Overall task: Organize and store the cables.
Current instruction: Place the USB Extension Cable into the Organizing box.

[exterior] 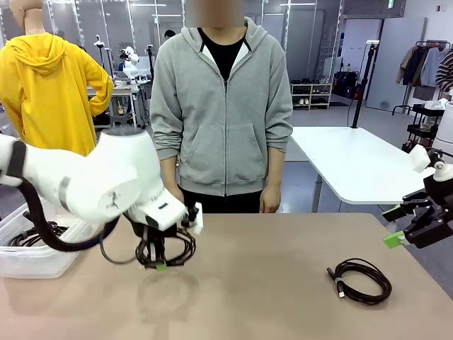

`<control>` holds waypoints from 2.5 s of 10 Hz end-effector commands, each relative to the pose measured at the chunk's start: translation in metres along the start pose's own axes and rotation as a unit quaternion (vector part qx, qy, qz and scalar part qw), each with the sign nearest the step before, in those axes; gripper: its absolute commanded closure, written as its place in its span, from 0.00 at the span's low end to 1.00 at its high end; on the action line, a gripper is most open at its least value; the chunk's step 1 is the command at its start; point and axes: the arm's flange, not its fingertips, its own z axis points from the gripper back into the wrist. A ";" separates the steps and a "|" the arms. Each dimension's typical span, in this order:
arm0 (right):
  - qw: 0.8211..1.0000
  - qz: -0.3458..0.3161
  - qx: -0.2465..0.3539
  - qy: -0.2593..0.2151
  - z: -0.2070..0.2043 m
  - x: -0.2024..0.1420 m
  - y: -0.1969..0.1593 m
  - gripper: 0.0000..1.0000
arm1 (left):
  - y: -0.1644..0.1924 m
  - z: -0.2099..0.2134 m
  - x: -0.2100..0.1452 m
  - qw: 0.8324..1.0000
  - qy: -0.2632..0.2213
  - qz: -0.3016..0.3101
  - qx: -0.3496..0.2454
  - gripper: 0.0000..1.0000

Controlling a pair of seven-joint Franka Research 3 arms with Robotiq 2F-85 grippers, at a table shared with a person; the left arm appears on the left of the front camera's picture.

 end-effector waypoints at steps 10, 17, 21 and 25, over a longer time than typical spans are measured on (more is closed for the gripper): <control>1.000 -0.002 0.003 -0.004 -0.001 0.001 -0.001 0.00 | 0.076 0.120 -0.242 0.996 0.029 -0.089 0.007 1.00; 1.000 -0.002 0.003 -0.004 -0.001 0.001 -0.001 0.00 | 0.142 0.059 -0.330 0.998 0.034 -0.032 -0.033 1.00; 1.000 -0.002 0.003 -0.004 -0.001 0.001 -0.001 0.00 | 0.164 0.021 -0.327 0.997 0.021 -0.013 -0.068 0.70; 1.000 -0.002 0.003 -0.004 -0.001 0.001 -0.001 0.00 | 0.160 0.023 -0.321 0.997 0.025 -0.010 -0.071 0.00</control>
